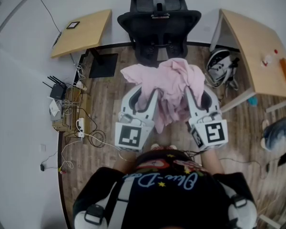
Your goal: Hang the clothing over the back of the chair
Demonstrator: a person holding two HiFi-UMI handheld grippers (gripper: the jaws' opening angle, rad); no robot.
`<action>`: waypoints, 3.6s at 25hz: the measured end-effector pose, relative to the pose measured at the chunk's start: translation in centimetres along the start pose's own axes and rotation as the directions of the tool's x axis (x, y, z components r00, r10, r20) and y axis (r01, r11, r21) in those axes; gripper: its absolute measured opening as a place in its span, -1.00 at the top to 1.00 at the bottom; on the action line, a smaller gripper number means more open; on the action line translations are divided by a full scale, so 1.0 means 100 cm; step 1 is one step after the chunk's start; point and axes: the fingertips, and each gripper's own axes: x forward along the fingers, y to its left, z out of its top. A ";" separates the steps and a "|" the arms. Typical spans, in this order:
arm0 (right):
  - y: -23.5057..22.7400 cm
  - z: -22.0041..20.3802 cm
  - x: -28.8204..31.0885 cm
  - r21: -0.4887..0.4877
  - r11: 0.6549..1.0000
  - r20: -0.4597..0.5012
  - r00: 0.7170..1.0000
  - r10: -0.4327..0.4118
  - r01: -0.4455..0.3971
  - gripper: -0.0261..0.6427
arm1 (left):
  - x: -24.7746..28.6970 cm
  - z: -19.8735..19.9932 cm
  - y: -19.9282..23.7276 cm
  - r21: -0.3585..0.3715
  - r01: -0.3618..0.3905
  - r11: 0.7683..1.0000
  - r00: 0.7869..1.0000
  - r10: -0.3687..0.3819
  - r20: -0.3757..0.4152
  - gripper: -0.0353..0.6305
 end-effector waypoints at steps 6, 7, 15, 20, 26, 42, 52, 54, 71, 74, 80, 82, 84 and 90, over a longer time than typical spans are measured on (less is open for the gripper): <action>-0.009 0.001 -0.001 0.000 1.000 0.002 1.000 0.007 -0.007 0.65 | 0.006 0.004 -0.005 0.000 -0.008 1.000 1.000 0.008 0.011 0.52; -0.011 0.001 -0.001 -0.004 1.000 0.002 1.000 0.009 -0.009 0.65 | 0.007 0.005 -0.007 -0.001 -0.011 1.000 1.000 0.011 0.013 0.52; -0.018 0.005 -0.004 -0.029 0.999 0.023 0.999 0.040 -0.039 0.65 | 0.010 0.006 -0.014 -0.001 -0.037 0.999 0.999 0.037 0.025 0.52; -0.026 0.007 0.006 -0.010 0.999 0.022 0.999 0.042 -0.042 0.65 | 0.024 0.004 -0.012 -0.002 -0.033 0.999 0.999 0.033 0.017 0.52; -0.049 0.001 0.028 -0.018 1.000 0.023 1.000 -0.004 0.004 0.65 | 0.048 -0.003 0.003 -0.012 -0.023 1.000 0.999 0.023 0.024 0.52; -0.107 0.001 0.102 -0.029 0.997 0.028 0.997 -0.073 0.074 0.66 | 0.114 -0.010 0.067 0.007 -0.050 0.999 0.999 0.049 0.017 0.52; -0.126 0.002 0.143 -0.043 0.996 0.036 0.996 -0.082 0.083 0.66 | 0.149 -0.013 0.097 0.006 -0.048 0.999 0.999 0.048 0.008 0.52; -0.128 0.004 0.151 -0.050 0.995 0.035 0.996 -0.085 0.087 0.65 | 0.155 -0.011 0.103 0.005 -0.047 0.999 0.999 0.047 0.009 0.52; -0.139 0.013 0.236 -0.093 0.986 0.046 0.990 -0.132 0.135 0.66 | 0.221 -0.016 0.170 -0.012 -0.005 1.000 0.999 0.005 0.036 0.52; -0.141 0.009 0.244 -0.100 0.985 0.050 0.989 -0.138 0.142 0.66 | 0.228 -0.019 0.174 -0.009 0.006 1.000 0.999 -0.006 0.041 0.52; -0.149 0.004 0.247 -0.085 0.985 0.033 0.988 -0.149 0.152 0.66 | 0.240 -0.023 0.174 0.003 0.018 1.000 0.999 -0.018 0.030 0.52; -0.157 0.004 0.251 -0.084 0.985 0.027 0.989 -0.149 0.150 0.66 | 0.249 -0.024 0.173 -0.002 0.016 1.000 1.000 -0.016 0.018 0.52; -0.160 0.004 0.253 -0.088 0.986 0.026 0.989 -0.143 0.145 0.66 | 0.252 -0.024 0.173 -0.010 0.012 1.000 1.000 -0.012 0.015 0.52; -0.167 0.011 0.257 -0.106 0.987 0.047 0.992 -0.117 0.121 0.65 | 0.257 -0.018 0.174 -0.013 -0.008 1.000 0.999 0.008 0.031 0.52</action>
